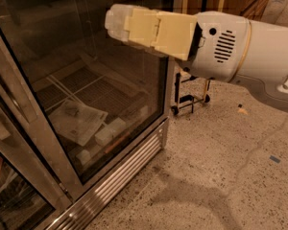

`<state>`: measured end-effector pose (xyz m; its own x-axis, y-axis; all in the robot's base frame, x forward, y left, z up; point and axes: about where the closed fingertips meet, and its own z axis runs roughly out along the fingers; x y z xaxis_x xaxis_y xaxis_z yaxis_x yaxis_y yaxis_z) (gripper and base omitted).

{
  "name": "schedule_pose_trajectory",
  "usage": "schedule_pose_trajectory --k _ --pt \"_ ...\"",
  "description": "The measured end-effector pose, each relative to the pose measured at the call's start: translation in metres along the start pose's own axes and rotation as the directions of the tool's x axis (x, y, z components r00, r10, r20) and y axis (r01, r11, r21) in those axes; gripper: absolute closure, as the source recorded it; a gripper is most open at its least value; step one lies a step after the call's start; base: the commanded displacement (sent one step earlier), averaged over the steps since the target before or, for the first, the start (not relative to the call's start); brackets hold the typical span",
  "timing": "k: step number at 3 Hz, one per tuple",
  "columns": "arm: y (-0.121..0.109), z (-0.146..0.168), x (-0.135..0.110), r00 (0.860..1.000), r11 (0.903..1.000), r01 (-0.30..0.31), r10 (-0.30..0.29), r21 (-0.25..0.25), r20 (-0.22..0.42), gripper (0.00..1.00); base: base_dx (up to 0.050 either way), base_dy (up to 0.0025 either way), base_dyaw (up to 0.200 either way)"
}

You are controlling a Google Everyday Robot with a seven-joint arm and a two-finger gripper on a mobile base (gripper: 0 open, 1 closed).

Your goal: Pick orange can from top drawer and place on counter

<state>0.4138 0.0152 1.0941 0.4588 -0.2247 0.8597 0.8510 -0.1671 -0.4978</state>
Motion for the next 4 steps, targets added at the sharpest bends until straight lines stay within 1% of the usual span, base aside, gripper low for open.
schedule_pose_trajectory --k 1,2,3,4 --pt "0.007 0.006 0.007 1.000 0.9984 0.022 -0.023 0.053 0.014 0.00 0.000 0.00000 0.000" --pt "0.039 0.015 0.021 0.999 0.9807 0.021 -0.031 0.194 0.044 0.00 0.000 0.00000 0.000" --pt "0.054 0.023 0.027 0.997 0.9549 0.004 -0.026 0.297 0.070 0.00 0.000 0.00000 0.000" --pt "0.054 0.045 0.013 0.991 0.8983 -0.081 0.025 0.432 0.135 0.00 0.000 0.00000 0.000"
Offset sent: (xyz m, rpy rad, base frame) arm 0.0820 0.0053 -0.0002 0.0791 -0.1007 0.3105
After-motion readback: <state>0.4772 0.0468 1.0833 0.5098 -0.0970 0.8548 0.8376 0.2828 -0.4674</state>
